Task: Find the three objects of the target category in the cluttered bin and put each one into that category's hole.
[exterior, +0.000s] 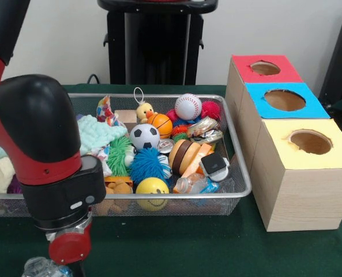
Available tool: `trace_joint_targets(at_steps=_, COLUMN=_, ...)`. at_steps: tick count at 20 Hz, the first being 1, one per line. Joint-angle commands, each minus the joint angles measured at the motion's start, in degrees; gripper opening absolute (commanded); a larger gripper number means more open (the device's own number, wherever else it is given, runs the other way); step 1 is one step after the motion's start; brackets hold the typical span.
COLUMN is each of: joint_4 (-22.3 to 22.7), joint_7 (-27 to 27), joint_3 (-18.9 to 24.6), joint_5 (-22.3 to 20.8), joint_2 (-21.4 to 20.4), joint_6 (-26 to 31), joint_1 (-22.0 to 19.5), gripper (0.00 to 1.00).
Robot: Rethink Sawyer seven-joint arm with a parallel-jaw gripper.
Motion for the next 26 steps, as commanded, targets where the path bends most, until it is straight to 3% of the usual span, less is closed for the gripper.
trace_joint_targets(at_steps=1, joint_4=1.27, joint_7=-2.19, joint_3=-5.34, joint_5=-4.77, joint_2=-0.83, joint_6=-2.42, joint_1=-0.29, gripper=0.0)
trace_joint_targets(at_steps=8, joint_4=6.58, joint_7=6.02, joint_3=-8.5, joint_5=-3.95, joint_2=-1.28, joint_6=-8.12, joint_1=1.31, gripper=0.0)
trace_joint_targets(at_steps=19, joint_4=8.95, joint_7=6.91, joint_3=-12.05, joint_5=-1.7, joint_2=-2.1, joint_6=-11.05, joint_1=1.79, gripper=0.0)
trace_joint_targets(at_steps=23, joint_4=11.37, joint_7=5.46, joint_3=-10.69, joint_5=0.14, joint_2=-3.84, joint_6=-10.2, joint_1=0.94, gripper=0.0)
trace_joint_targets(at_steps=26, joint_4=17.3, joint_7=3.59, joint_3=-5.75, joint_5=4.13, joint_2=-7.27, joint_6=-6.68, joint_1=-1.65, gripper=0.0)
